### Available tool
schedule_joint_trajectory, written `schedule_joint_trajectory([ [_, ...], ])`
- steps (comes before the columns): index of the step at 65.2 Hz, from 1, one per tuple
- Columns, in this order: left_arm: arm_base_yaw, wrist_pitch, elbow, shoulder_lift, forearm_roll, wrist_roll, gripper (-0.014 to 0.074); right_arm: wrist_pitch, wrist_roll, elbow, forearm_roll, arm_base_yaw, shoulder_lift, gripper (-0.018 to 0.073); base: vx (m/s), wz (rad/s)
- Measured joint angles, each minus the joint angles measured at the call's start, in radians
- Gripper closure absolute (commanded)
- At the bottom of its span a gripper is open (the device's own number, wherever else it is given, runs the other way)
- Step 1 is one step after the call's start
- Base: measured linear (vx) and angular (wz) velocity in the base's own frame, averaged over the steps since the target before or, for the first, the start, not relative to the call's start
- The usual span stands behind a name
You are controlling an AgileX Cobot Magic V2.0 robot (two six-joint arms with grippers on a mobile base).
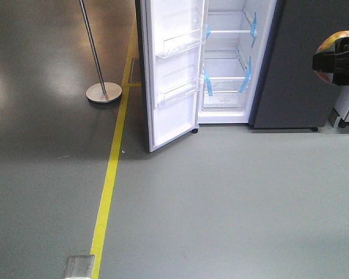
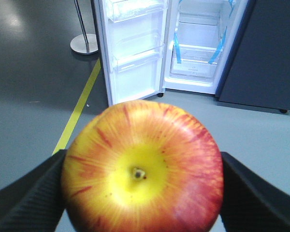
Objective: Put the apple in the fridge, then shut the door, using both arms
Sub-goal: 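Keep driving closer to the refrigerator with the apple held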
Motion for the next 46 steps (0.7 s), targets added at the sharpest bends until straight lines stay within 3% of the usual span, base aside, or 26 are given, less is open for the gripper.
schedule_joint_trajectory([
  [46, 0.0, 0.0, 0.0, 0.0, 0.0, 0.0, 0.0604, 0.0, 0.0, 0.0, 0.0, 0.0, 0.0, 0.0391, 0.1, 0.0],
])
